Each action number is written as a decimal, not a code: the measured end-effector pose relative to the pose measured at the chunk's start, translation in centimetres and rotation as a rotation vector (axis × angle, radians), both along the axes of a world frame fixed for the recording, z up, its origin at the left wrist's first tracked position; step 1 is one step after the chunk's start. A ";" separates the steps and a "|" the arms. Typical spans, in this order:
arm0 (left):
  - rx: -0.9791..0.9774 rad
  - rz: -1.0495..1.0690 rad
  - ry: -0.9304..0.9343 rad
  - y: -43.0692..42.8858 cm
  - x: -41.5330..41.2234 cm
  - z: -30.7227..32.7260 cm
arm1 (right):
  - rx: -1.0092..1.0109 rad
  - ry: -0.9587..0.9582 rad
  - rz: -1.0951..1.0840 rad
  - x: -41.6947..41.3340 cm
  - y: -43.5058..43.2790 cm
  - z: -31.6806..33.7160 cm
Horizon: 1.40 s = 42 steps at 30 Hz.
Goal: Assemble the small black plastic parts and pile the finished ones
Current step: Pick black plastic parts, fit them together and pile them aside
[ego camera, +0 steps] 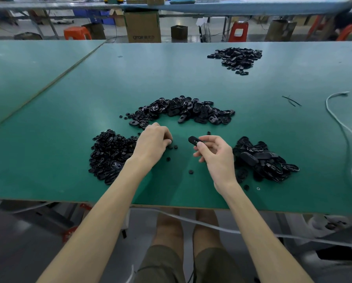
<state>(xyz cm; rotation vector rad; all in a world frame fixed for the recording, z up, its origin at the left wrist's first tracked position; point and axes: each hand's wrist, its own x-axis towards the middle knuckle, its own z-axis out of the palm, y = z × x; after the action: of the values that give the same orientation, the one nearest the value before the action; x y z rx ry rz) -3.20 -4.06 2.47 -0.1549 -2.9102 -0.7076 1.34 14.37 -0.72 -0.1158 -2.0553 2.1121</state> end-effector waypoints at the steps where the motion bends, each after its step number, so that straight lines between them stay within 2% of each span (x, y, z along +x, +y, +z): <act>1: 0.005 0.002 0.003 -0.1 0.0 0.0 | -0.001 0.001 -0.002 0.0 0.0 0.0; 7: -0.020 -0.012 0.081 0.1 0.1 -0.9 | -0.013 0.001 -0.001 0.1 -0.1 0.0; 9: 0.083 -0.006 0.103 0.3 0.1 -1.0 | -0.019 0.005 0.000 0.1 0.0 0.0; 13: 0.440 -0.060 0.041 1.4 0.5 -0.1 | -0.028 0.006 -0.007 0.0 0.0 0.0; 16: 0.538 -0.107 0.024 2.3 0.7 0.1 | -0.026 0.006 -0.015 0.0 -0.1 -0.1; 29: 0.718 -0.159 0.017 2.6 1.5 -0.2 | -0.046 0.060 -0.017 0.0 0.1 -0.1; 34: 0.700 -0.225 0.031 3.2 1.9 -0.3 | -0.007 0.055 0.004 0.0 0.0 -0.1; 42: 0.710 -0.201 0.031 3.4 2.1 -0.6 | -0.001 0.068 0.024 0.0 0.0 -0.2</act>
<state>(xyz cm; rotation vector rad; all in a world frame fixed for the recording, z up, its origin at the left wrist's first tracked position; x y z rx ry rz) -1.11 -0.63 1.85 -0.3654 -2.4428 -1.6838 1.38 14.38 -0.87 -0.0191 -2.0268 2.1000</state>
